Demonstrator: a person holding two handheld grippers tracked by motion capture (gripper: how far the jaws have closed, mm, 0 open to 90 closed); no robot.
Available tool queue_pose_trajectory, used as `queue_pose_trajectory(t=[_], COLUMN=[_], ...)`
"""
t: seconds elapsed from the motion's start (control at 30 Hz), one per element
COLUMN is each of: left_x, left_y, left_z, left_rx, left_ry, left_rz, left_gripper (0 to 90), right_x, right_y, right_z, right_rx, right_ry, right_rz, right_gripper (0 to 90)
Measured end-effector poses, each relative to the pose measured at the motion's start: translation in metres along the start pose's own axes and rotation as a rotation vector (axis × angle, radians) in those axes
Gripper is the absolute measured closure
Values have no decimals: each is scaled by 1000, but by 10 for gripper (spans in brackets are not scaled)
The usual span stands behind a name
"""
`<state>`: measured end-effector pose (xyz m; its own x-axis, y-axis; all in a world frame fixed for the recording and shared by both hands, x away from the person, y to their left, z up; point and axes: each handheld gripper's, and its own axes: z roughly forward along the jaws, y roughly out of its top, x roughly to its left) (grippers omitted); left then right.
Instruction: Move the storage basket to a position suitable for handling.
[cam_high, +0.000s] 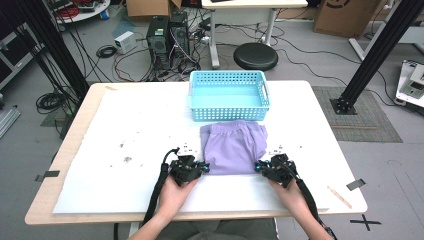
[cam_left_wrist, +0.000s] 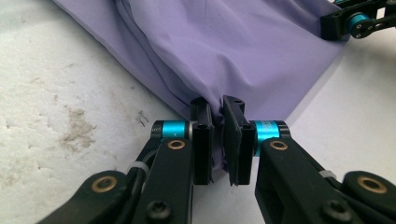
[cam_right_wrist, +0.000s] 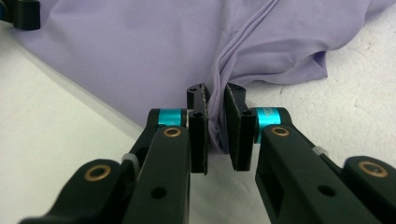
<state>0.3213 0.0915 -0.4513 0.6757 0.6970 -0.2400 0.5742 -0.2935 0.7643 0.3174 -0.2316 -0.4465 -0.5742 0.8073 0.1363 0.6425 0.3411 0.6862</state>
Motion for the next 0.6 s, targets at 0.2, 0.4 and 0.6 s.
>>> queue_pose_trajectory(t=[0.2,0.4,0.6], left_x=[-3,-7,-14], left_y=[-2,-7,-13], left_z=[-6,-13,-21], left_rx=[8,19,16], left_ry=[-21,-32,-41], left_rz=[22,37,50], left_gripper=[833,833,833], right_x=[1,8,17], right_y=[-2,-12,-22], right_z=[-3,-11,-19], right_rx=[5,6,5], right_ry=[21,43,60], right_rz=[-2,-13,-26], right_gripper=[832,832,832])
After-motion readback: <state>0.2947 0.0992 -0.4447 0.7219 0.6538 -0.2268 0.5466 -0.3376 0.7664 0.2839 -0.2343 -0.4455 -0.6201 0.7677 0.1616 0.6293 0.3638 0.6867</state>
